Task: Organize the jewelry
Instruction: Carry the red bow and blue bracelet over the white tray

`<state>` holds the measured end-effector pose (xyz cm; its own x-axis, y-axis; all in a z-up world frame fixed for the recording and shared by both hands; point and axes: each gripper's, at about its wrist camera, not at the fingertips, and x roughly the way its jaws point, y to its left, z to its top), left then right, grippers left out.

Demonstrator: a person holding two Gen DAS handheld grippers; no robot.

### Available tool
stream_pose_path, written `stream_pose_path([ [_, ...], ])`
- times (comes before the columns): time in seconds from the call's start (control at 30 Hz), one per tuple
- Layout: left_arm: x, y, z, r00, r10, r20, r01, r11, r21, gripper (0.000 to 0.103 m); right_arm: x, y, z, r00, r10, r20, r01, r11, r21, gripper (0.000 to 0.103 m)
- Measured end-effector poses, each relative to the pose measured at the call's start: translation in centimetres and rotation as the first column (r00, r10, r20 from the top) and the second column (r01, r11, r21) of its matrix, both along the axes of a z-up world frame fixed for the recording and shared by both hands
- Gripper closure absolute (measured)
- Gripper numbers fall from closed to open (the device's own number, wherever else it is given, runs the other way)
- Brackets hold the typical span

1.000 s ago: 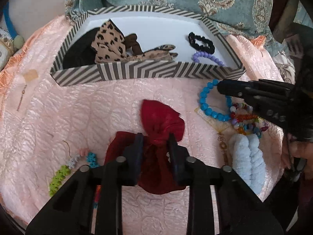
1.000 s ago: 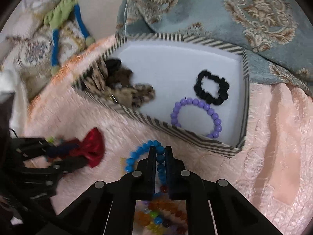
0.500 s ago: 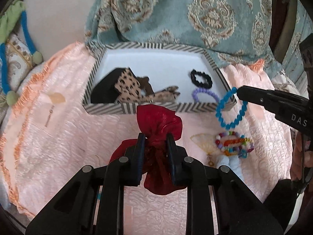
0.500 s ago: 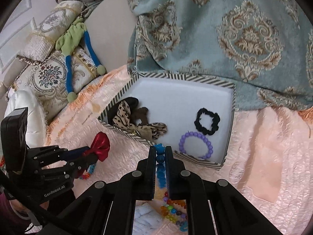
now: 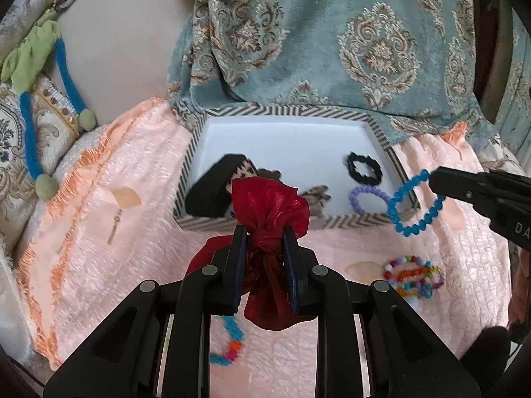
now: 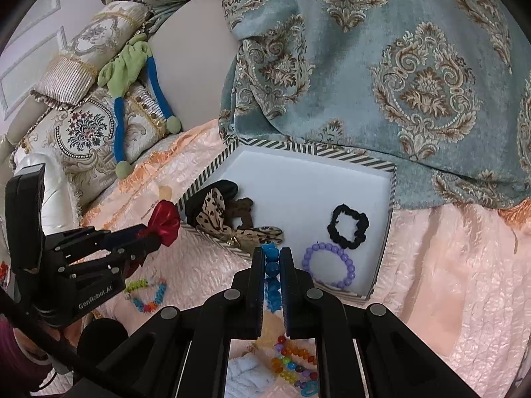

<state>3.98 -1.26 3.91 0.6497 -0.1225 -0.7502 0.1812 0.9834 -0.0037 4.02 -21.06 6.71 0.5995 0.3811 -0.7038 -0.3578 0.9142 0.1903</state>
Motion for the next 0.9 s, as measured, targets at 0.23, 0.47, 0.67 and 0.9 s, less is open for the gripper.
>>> stream_pose_path([
  [0.23,2.6,0.7,0.3,1.0,0.028,0.014,-0.028,0.999,0.023,0.083,2.1,0.6,-0.1,1.0,0.006,-0.003,-0.006,1.0,-0.02,0.095],
  [0.47,5.8,1.7,0.5,0.999,0.05,0.001,-0.05,0.999,0.006,0.083,4.6,1.3,-0.4,1.0,0.007,-0.008,-0.007,1.0,-0.027,0.095],
  [0.67,7.9,2.3,0.6,0.997,0.075,0.003,-0.075,0.997,0.01,0.083,6.3,2.0,-0.7,1.0,0.009,-0.016,-0.009,1.0,-0.029,0.095],
  [0.9,9.8,2.0,0.4,0.997,0.081,0.0,-0.081,0.997,0.006,0.083,7.7,2.8,-1.1,1.0,0.016,-0.024,-0.017,0.999,-0.028,0.095],
])
